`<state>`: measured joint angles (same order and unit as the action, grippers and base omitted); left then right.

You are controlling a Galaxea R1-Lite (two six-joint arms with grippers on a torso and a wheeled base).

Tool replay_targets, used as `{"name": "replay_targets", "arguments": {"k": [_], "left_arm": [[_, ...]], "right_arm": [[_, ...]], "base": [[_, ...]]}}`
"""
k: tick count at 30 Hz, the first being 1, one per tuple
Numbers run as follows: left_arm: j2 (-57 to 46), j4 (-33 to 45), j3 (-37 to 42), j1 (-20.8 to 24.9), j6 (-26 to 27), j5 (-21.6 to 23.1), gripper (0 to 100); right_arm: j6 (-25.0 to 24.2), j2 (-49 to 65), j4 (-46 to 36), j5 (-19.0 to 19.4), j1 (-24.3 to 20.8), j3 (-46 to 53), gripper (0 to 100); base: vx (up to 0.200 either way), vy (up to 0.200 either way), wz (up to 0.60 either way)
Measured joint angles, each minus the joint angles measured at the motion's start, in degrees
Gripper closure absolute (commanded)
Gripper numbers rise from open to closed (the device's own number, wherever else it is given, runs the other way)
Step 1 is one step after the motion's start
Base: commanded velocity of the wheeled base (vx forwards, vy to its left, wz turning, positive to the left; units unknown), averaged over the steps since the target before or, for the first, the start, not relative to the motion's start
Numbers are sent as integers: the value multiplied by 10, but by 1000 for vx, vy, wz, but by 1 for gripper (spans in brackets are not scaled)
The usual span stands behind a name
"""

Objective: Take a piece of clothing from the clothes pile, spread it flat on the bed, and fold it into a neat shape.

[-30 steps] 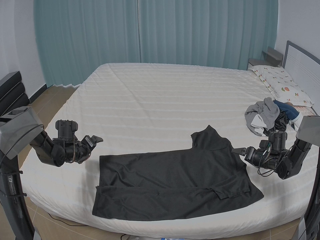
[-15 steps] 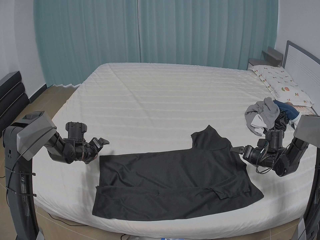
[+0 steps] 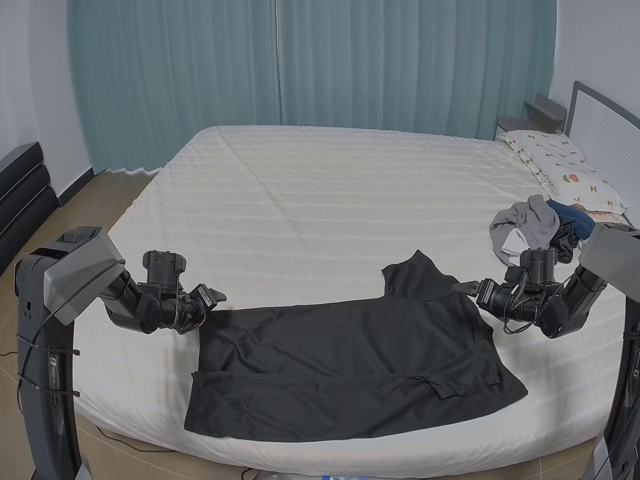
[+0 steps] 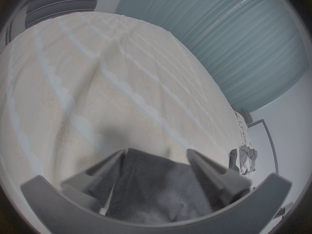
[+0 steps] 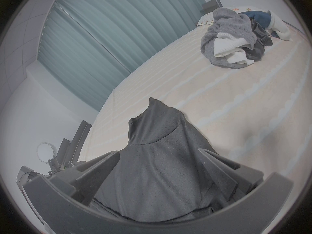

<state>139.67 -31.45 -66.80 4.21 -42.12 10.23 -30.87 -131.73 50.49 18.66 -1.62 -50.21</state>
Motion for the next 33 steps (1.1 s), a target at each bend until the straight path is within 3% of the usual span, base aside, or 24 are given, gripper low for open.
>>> {"name": "replay_targets", "arguments": {"k": [8, 17, 24, 33], "left_arm": [[5, -17, 1, -3, -14, -32, 100], [7, -138, 14, -4, -77, -70, 100], [11, -157, 30, -4, -88, -75, 100], [18, -159, 34, -4, -89, -76, 100]], "right_arm": [[1, -19, -44, -14, -12, -71, 0], [1, -61, -83, -65, -33, -183, 0], [2, -120, -98, -82, -42, -269, 0], [5, -170, -181, -100, -41, -375, 0]], "base": [[0, 0, 0], [0, 0, 0], [0, 0, 0], [0, 0, 0]]}}
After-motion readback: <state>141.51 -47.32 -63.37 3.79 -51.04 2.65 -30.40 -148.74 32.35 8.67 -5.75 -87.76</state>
